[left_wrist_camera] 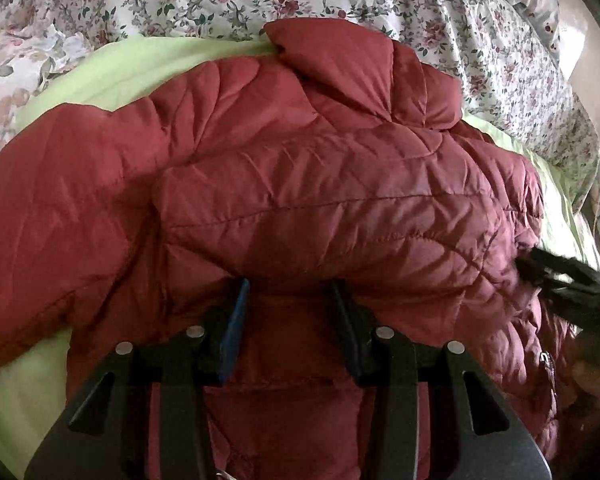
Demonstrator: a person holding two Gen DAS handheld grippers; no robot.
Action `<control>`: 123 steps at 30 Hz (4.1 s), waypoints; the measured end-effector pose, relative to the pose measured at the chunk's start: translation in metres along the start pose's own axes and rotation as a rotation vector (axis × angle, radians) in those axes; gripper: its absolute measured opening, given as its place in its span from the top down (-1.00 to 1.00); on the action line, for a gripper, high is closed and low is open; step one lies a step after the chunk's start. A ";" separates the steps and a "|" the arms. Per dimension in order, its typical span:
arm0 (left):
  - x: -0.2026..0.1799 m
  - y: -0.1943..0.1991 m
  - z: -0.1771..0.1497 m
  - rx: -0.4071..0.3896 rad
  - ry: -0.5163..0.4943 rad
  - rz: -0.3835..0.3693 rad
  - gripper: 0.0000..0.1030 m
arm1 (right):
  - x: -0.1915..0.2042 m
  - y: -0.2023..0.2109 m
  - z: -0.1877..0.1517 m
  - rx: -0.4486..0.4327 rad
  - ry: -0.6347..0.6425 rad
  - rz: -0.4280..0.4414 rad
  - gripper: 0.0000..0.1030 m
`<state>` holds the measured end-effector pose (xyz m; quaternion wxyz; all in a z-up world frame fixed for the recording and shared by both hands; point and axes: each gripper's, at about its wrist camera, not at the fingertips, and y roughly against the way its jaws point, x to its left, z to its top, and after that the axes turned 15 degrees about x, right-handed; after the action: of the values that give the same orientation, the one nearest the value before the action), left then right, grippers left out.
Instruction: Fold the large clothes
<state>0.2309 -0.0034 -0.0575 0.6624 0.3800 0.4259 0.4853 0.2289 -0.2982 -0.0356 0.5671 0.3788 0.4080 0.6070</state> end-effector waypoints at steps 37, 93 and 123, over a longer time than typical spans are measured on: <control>0.175 0.102 -0.128 -0.124 0.568 -0.112 -0.32 | 0.032 0.056 -0.102 0.027 -0.015 0.222 -0.41; 0.103 0.140 -0.041 -0.357 0.242 -0.126 0.83 | 0.014 0.058 -0.102 0.025 -0.064 0.291 -0.42; -0.128 -0.010 -0.015 -0.106 -0.227 -0.022 0.79 | -0.058 0.053 -0.059 -0.047 -0.271 0.470 -0.45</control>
<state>0.1984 -0.1279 -0.0465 0.7309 0.3921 0.3260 0.4536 0.1582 -0.3610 -0.0094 0.4688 0.5276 0.2153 0.6749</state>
